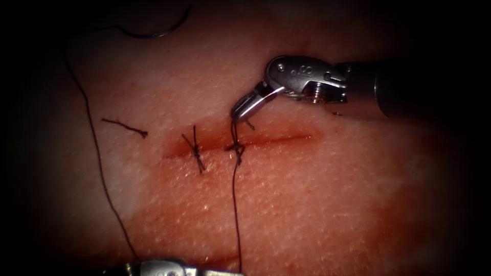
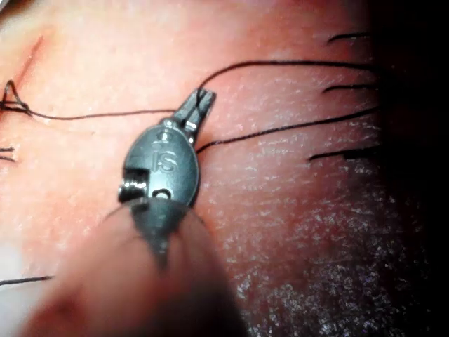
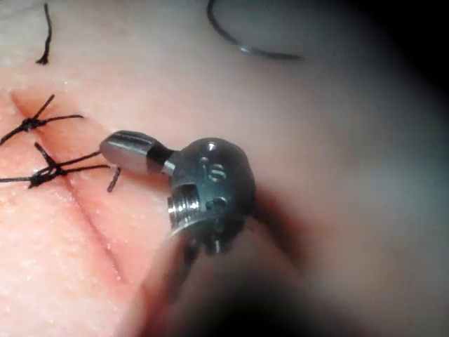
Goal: Wound Closure
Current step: Pull upward on tail while pulling downward on working thread to tighten knot
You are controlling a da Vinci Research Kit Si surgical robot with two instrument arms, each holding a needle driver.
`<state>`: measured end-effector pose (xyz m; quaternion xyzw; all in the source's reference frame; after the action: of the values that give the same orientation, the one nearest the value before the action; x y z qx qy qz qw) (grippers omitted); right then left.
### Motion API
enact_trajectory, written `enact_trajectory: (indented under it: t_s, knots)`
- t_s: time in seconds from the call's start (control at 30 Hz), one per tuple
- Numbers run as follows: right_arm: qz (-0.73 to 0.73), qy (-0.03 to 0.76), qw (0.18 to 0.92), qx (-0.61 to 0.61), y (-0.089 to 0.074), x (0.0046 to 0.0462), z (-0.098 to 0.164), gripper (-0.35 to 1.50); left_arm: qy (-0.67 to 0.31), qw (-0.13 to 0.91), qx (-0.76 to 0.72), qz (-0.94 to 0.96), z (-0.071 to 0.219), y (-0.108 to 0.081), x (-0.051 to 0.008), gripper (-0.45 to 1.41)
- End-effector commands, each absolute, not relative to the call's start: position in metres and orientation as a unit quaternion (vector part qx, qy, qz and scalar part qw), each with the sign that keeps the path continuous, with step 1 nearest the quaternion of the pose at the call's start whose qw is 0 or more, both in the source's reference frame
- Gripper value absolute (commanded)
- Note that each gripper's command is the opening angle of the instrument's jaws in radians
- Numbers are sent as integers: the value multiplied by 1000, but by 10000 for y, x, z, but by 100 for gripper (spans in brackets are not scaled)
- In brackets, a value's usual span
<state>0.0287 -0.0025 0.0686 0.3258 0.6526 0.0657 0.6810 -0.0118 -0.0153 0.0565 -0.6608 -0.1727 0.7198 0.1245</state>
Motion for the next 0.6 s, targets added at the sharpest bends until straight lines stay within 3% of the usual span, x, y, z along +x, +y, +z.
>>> enact_trajectory:
  t_s: [0.03,0.6]
  knots:
    - [72,656,681,317,-14,291,690,-35,-176,120,-663,718,566,-156,-125,-45]
    - [106,646,722,226,8,284,697,-35,-241,56,-663,707,559,-222,-156,-45]
